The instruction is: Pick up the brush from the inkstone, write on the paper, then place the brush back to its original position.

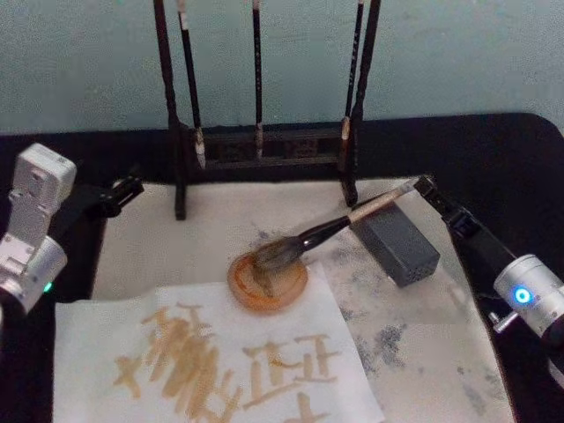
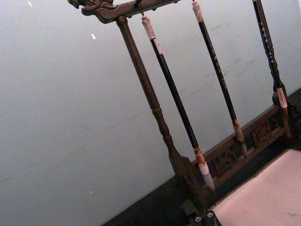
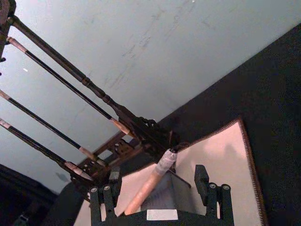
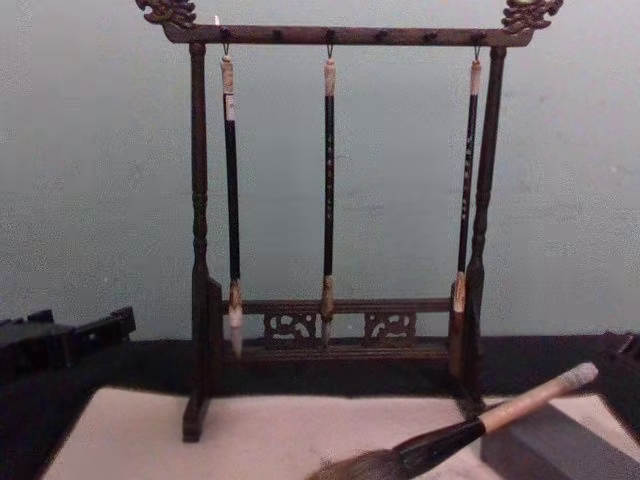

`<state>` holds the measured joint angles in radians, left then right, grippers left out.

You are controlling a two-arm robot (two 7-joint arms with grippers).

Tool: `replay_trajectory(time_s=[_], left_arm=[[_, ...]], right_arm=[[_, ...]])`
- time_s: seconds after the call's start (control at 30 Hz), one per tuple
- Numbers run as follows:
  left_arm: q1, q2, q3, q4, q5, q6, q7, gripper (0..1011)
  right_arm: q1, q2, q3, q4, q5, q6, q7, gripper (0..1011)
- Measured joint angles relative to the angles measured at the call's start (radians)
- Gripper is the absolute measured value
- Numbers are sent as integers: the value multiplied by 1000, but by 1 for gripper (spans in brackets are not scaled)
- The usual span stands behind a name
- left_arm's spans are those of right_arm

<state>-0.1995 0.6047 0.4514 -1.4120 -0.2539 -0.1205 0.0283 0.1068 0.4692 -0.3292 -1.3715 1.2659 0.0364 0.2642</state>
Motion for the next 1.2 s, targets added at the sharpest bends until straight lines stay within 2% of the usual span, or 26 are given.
replay_trajectory(time_s=[0.13,0.27,0.47,0.5,0.57,0.6,0.67,0.7,0.8,0.83,0.9,0.97,1.0,1.13,1.17,1.2], left_arm=[[0,0,0,0,0,0,0,1002],[0,0,0,0,0,0,0,1002],[0,0,0,0,0,0,0,1002],[0,0,0,0,0,0,0,1002],[0,0,0,0,0,0,0,1002],[0,0,0,0,0,0,0,1002],[0,0,0,0,0,0,0,1002],[0,0,0,0,0,0,0,1002],[0,0,0,0,0,0,0,1002],[0,0,0,0,0,0,0,1002],[0,0,0,0,0,0,0,1002],[0,0,0,0,0,0,0,1002],[0,0,0,0,0,0,0,1002],[0,0,0,0,0,0,0,1002],[0,0,0,0,0,0,0,1002],[0,0,0,0,0,0,0,1002]], right_arm=[[-20,12,7,-22,-12,-7,-9,1001],[-48,24,16,-59,-44,-31,-25,1001],[-90,50,15,-139,-154,-80,-76,1001],[-97,59,9,-159,-191,-88,-93,1001],[-102,69,1,-178,-235,-97,-114,1001],[-105,78,-8,-194,-279,-104,-132,1001],[-107,88,-18,-210,-328,-112,-149,1001],[-108,97,-28,-223,-375,-121,-165,1001],[-108,109,-45,-243,-456,-138,-189,1001],[-108,118,-57,-254,-512,-150,-201,1001],[-106,132,-75,-269,-587,-165,-212,1001],[-104,140,-87,-278,-638,-174,-218,1001],[-102,148,-101,-287,-689,-181,-224,1001],[-98,160,-125,-302,-783,-193,-234,1001],[-97,165,-134,-308,-821,-198,-236,1001],[-96,167,-138,-311,-834,-199,-236,1001]])
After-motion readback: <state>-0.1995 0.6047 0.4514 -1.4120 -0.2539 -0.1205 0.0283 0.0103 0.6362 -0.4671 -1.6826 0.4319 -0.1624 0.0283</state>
